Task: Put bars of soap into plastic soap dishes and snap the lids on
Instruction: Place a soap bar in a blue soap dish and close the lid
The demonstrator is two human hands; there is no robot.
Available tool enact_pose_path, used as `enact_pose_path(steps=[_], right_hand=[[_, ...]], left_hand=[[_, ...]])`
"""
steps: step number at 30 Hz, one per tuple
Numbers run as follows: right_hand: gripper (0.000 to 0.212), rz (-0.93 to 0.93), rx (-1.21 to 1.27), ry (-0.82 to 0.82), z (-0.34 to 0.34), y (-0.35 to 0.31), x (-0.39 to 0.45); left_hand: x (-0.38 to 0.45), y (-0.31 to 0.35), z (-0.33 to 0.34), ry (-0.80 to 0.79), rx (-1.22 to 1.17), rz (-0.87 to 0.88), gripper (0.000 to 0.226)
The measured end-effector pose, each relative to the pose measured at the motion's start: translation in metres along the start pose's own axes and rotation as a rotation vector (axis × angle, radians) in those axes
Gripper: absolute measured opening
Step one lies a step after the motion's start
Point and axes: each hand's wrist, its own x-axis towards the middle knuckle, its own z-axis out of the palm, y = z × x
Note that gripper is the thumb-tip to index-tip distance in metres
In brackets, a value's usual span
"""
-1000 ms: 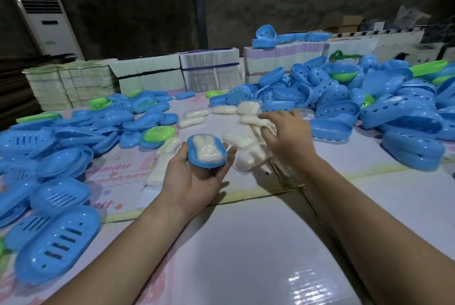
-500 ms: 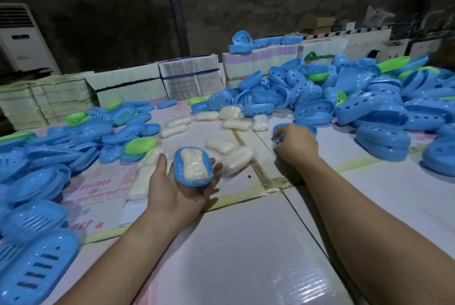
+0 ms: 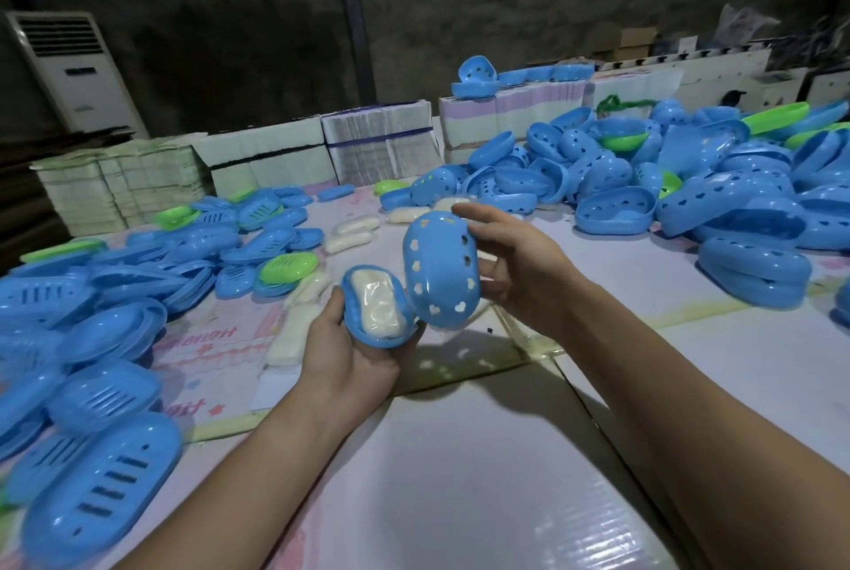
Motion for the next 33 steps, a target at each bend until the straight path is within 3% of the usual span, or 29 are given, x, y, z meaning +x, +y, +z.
enact_pose_path(steps=[2, 8, 14, 19, 25, 30, 33], right_hand=[[0.022, 0.042, -0.091, -0.019, 0.004, 0.008, 0.000], [0.059, 0.066, -0.397, 0.003, 0.015, 0.031, -0.001], [0.079, 0.060, -0.545, -0.018, 0.020, 0.038, -0.002], [0.082, -0.040, -0.622, 0.018, 0.023, 0.040, -0.003], [0.088, -0.113, -0.652, -0.081, 0.032, 0.047, -0.006], [0.088, -0.228, -0.664, 0.017, 0.032, 0.050, -0.003], [0.085, -0.251, -0.642, 0.056, 0.031, 0.047, -0.003]], left_hand=[[0.001, -0.001, -0.001, -0.030, -0.003, -0.009, 0.057], [0.003, 0.001, -0.003, -0.050, -0.005, -0.072, 0.065], [0.001, 0.004, -0.003, -0.037, 0.021, -0.057, 0.063], [0.003, 0.005, -0.003, -0.082, 0.042, -0.014, 0.065], [0.004, 0.004, -0.012, -0.103, 0.127, -0.021, 0.072], [0.003, -0.002, -0.006, -0.141, 0.111, 0.045, 0.044], [0.005, -0.004, -0.007, -0.212, 0.163, 0.096, 0.039]])
